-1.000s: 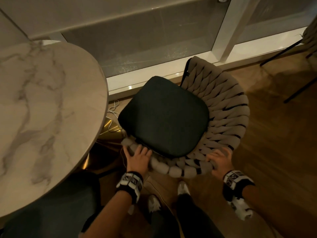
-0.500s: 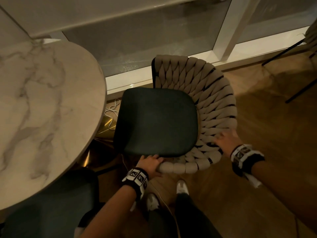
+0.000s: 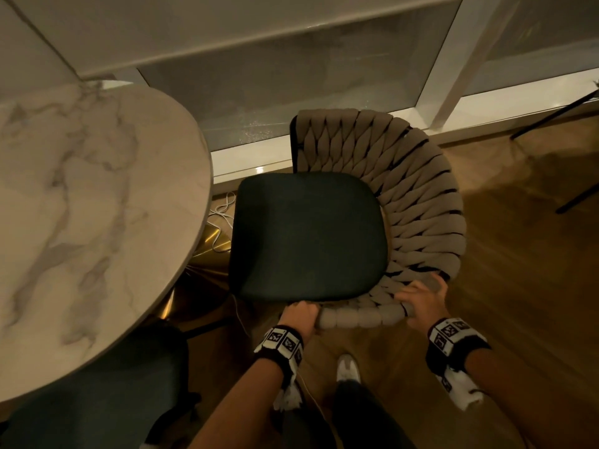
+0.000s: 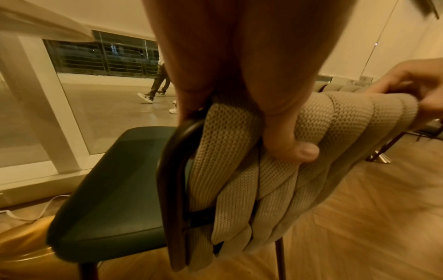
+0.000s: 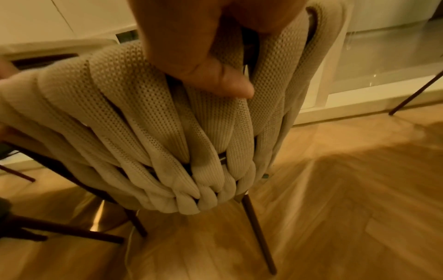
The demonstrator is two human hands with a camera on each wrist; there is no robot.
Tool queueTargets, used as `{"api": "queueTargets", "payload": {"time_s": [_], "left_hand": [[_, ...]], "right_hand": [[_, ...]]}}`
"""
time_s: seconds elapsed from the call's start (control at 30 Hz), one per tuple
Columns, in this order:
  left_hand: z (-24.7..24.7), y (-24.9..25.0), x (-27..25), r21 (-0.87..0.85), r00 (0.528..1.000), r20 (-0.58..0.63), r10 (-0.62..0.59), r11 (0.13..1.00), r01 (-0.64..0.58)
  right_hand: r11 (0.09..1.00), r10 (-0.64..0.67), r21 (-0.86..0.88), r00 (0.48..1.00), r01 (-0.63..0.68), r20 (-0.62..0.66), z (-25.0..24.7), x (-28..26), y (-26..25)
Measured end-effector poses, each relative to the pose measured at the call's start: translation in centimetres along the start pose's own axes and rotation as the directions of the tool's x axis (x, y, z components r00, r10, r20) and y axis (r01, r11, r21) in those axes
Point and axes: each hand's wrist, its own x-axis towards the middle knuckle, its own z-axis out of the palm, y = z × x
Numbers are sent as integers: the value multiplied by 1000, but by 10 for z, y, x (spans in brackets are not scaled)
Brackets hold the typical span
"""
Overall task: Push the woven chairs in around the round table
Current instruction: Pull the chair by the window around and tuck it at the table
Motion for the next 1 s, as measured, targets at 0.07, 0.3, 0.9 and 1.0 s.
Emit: {"api": "queueTargets", "payload": {"time_s": [0.07,0.3,0.9,1.0], "left_hand": [[-4,7,10,-47,1000,-17,0,999,0],[-24,9,31,-149,995,-57,-87,986,78],[-61,-64,26,-340,960,-160,-230,926,165],[-79,-79,29,-399,947,-183,-266,900,176]], "right_hand": [[999,18,-34,994,-14,103,-21,14,9],[980,-178,-63,971,190,158,-58,77,26],[266,496,818,800,-510,337,-50,147,-8],[270,484,810,801,-520,352,-67,167,-29]]}}
